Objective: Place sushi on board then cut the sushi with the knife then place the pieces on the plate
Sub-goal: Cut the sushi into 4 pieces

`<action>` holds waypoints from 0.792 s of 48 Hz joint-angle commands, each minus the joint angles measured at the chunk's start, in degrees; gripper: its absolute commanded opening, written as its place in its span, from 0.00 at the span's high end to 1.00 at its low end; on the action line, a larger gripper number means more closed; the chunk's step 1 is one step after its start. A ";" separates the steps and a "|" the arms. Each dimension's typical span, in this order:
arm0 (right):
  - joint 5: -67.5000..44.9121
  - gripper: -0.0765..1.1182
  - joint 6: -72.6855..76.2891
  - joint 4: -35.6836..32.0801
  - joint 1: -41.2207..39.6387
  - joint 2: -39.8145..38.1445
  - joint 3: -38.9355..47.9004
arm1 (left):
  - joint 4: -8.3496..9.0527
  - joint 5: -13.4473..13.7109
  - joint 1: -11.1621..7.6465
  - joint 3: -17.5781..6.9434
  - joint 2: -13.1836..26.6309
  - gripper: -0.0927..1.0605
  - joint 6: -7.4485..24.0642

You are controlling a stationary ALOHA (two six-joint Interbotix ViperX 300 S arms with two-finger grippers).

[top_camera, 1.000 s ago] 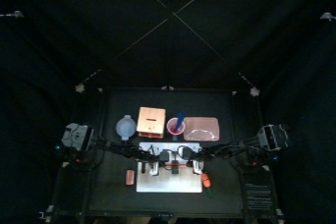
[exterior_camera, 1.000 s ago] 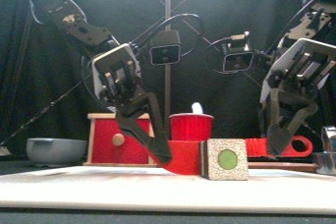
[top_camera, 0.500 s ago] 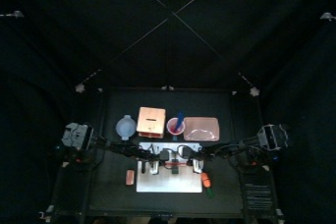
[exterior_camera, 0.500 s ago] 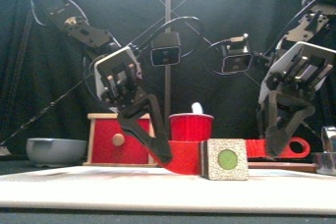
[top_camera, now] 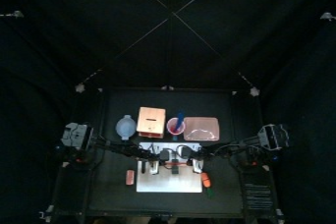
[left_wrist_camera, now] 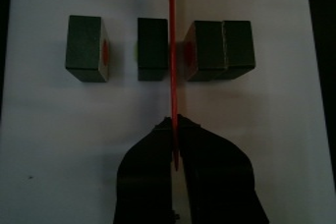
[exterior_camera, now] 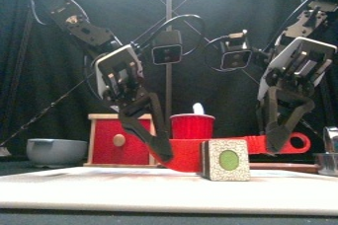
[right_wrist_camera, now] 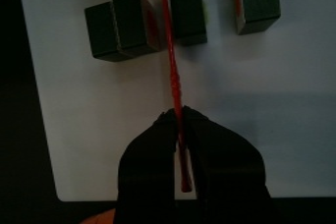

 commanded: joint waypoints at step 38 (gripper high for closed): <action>2.11 0.67 0.09 2.72 2.64 -8.44 -0.53 | -0.35 -0.44 -4.31 -3.78 -4.66 0.60 -0.26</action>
